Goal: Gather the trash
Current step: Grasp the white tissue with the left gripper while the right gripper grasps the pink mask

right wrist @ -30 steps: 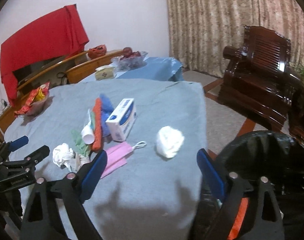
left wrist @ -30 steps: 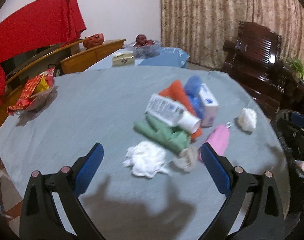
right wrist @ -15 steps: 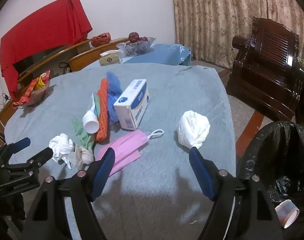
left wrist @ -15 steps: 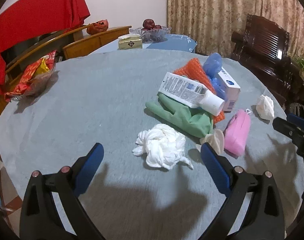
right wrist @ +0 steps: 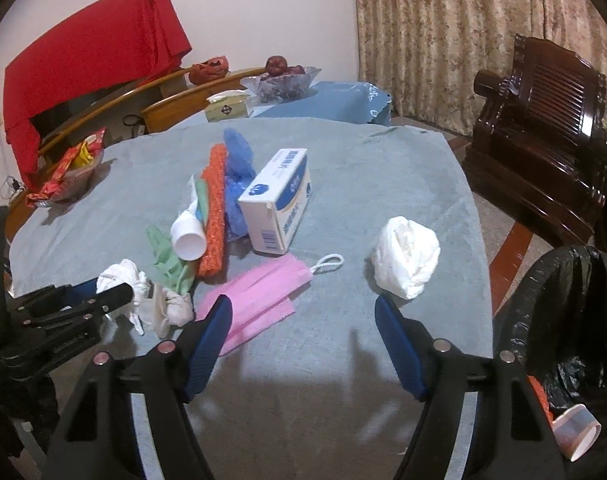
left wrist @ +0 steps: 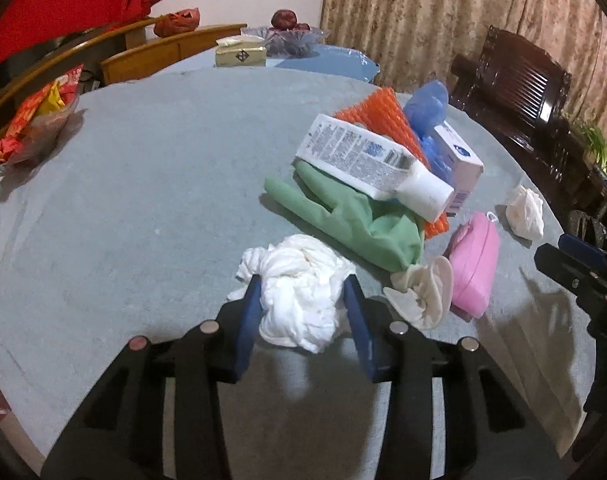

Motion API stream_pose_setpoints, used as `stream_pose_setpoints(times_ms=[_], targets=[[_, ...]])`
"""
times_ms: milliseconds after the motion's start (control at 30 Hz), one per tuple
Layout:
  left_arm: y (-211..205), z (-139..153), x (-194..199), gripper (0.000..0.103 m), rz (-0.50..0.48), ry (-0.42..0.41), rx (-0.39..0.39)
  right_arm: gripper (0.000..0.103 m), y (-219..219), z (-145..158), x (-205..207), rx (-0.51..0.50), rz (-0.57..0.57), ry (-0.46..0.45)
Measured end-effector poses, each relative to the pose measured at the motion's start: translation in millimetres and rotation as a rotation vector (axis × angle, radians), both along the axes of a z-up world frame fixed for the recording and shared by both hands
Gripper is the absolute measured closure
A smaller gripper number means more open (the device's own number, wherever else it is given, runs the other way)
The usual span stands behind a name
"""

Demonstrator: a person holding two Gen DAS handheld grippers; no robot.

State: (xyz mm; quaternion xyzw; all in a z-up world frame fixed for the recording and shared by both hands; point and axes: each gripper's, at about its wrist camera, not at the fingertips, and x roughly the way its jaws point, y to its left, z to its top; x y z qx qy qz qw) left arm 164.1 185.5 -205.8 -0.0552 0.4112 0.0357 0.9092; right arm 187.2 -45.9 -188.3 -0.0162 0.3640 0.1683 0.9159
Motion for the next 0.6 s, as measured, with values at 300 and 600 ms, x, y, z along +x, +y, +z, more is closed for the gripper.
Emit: stream_pose_setpoints(times_ms=[300,600], targets=[[12.4,15.9,-12.4,0.065,0.032,-0.034,0.043,0.031,27.1,-7.2,5.3,-0.002,0.022,0.004],[23.9,19.9,-13.2,0.065,0.038,-0.049,0.068,0.030,43.8,-24.7,15.0,-0.026,0.022,0.039]])
